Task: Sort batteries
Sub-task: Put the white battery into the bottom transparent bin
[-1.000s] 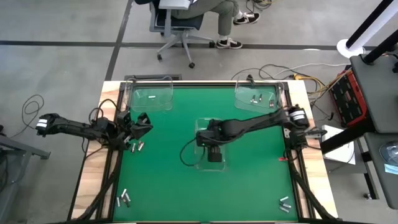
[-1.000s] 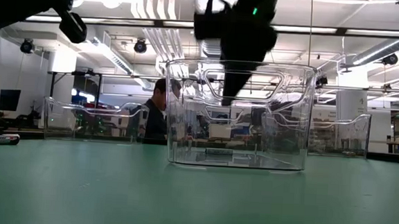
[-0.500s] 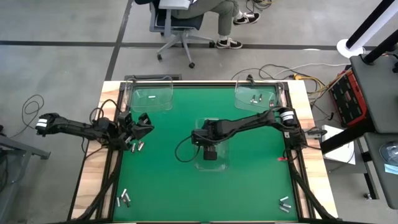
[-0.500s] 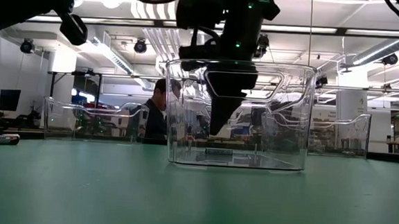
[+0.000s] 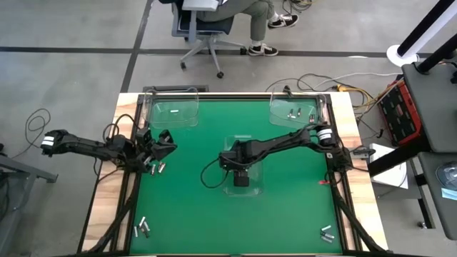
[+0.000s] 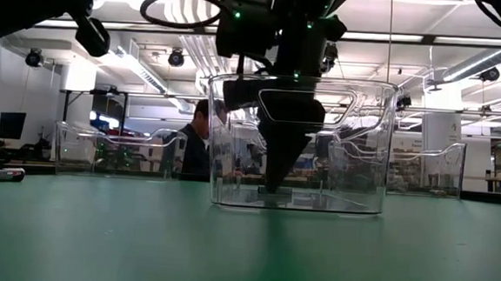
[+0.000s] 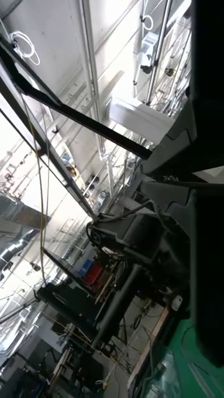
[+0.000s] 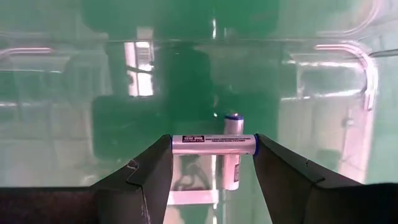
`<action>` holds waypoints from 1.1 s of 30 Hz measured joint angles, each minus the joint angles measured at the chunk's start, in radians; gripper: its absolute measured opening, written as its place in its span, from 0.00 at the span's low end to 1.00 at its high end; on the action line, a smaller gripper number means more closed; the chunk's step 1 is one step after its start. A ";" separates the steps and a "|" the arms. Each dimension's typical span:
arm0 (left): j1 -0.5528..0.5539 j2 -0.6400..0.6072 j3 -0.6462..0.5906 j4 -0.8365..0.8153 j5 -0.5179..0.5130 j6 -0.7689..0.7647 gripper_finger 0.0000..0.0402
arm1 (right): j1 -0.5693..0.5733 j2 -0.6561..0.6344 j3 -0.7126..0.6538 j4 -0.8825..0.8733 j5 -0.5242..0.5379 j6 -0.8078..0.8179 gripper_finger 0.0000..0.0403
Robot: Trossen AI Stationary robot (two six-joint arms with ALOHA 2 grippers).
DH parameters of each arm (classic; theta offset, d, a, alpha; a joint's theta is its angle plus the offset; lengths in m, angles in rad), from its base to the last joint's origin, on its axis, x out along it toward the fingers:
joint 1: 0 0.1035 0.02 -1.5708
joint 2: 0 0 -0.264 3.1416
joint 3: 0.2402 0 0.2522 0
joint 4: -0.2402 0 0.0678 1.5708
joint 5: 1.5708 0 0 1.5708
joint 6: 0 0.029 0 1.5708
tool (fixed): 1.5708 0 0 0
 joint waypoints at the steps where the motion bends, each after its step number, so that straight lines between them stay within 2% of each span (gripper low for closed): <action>1: 0.000 0.001 0.000 -0.008 0.000 0.000 0.02 | 0.000 0.004 0.000 0.000 0.001 0.000 0.49; 7: 0.000 0.015 0.000 -0.031 0.000 0.000 0.02 | -0.001 0.026 0.002 0.002 0.011 0.026 0.56; 12: 0.000 0.015 0.000 -0.033 0.000 0.000 0.02 | 0.000 0.021 0.012 -0.012 0.020 0.029 0.66; 16: 0.000 0.014 0.000 -0.035 0.000 0.000 0.02 | 0.013 -0.002 0.086 -0.119 0.021 0.051 0.74; 19: 0.000 0.019 0.000 -0.043 0.000 0.000 0.02 | 0.049 -0.061 0.173 -0.241 0.068 0.106 0.80; 24: 0.000 0.032 0.000 -0.042 -0.001 0.000 0.02 | 0.176 -0.170 0.200 -0.347 0.124 0.319 0.86; 28: 0.000 0.039 0.000 -0.042 -0.001 0.000 0.02 | 0.325 -0.254 0.124 -0.418 0.124 0.541 0.86; 33: 0.000 0.040 0.000 -0.040 -0.003 0.000 0.02 | 0.582 -0.310 -0.013 -0.448 0.112 0.795 0.86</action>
